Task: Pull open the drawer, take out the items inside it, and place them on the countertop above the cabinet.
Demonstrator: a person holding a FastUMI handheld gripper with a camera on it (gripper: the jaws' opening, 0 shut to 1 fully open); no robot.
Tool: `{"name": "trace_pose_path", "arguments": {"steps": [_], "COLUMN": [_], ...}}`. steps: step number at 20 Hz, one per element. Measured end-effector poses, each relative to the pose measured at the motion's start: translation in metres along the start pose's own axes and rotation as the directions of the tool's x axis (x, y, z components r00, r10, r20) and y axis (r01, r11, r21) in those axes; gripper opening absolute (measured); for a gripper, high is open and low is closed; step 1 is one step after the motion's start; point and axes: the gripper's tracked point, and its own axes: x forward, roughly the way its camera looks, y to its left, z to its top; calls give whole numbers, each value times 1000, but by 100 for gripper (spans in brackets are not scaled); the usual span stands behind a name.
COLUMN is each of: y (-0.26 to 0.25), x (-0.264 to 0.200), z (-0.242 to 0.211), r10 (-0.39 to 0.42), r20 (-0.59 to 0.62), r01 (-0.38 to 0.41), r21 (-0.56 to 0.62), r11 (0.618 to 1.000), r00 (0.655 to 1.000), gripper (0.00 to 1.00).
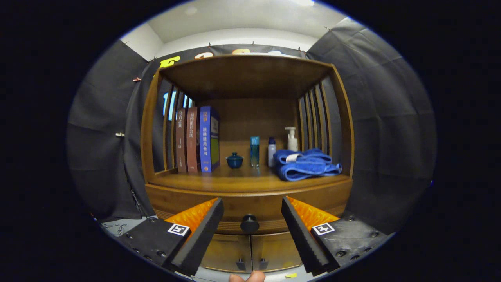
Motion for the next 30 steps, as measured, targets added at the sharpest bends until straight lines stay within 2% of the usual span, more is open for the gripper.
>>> {"name": "trace_pose_path", "arguments": {"steps": [3,8,10,15,20,25,30], "y": [-3,-1,1,-3,-1,-1,-3], "x": [18,48,57,63,63,49,14], "z": [-34,-65,-75,-76,-77,-77,-76], "r10": [8,6,6,-14,0,0,4], "r20": [-68,-129,-150,-151,-158,-178,-178], "r01": [-11,-12,-13,5,-1,-1,-4], "r21": [-46,-44,-50,-61,-6,-5,1], "r11": [999,999,999,998,1000,1000,1000], "r00": [998,992,989,988,987,984,984], "gripper": [98,99,94,52,36,36,36]}}
